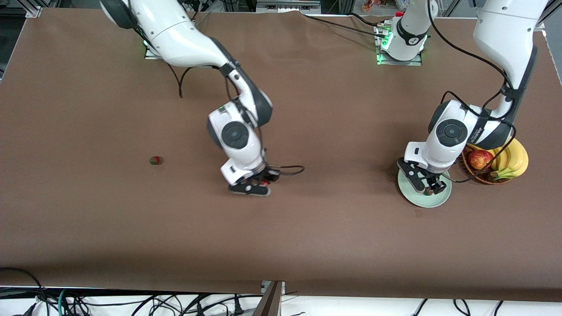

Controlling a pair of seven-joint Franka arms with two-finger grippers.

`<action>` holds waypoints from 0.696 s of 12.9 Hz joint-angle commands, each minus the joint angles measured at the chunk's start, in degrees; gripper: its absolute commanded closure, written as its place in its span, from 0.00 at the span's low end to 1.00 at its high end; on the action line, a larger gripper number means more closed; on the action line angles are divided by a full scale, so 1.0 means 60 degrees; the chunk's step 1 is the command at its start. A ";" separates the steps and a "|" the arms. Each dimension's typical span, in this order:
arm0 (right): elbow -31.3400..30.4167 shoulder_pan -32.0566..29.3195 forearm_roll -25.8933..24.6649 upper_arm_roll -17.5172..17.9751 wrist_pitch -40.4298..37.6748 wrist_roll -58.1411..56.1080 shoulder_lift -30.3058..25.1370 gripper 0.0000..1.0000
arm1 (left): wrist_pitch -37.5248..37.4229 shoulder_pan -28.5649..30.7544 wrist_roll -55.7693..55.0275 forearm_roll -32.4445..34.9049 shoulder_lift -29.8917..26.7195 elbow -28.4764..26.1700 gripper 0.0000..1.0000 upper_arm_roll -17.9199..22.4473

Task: Collect all strawberries into plate
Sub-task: 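Set the second strawberry mid-table with the right gripper while the left gripper withdraws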

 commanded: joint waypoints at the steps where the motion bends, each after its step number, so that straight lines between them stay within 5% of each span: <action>1: 0.1109 0.0627 0.0105 0.0222 0.0469 0.1237 0.0649 0.84 | -0.1465 0.0057 -0.0088 -0.0820 -0.0836 0.0176 0.00 -0.0460; 4: 0.1465 0.1534 0.0091 0.0385 0.1768 0.2441 0.1089 0.83 | -0.3134 -0.0016 -0.0643 -0.2608 -0.1087 0.1024 0.00 -0.0723; 9: 0.1465 0.2459 0.0076 0.0385 0.3704 0.2897 0.1778 0.80 | -0.4898 -0.0045 -0.4390 -0.3839 -0.1015 0.1906 0.00 -0.1428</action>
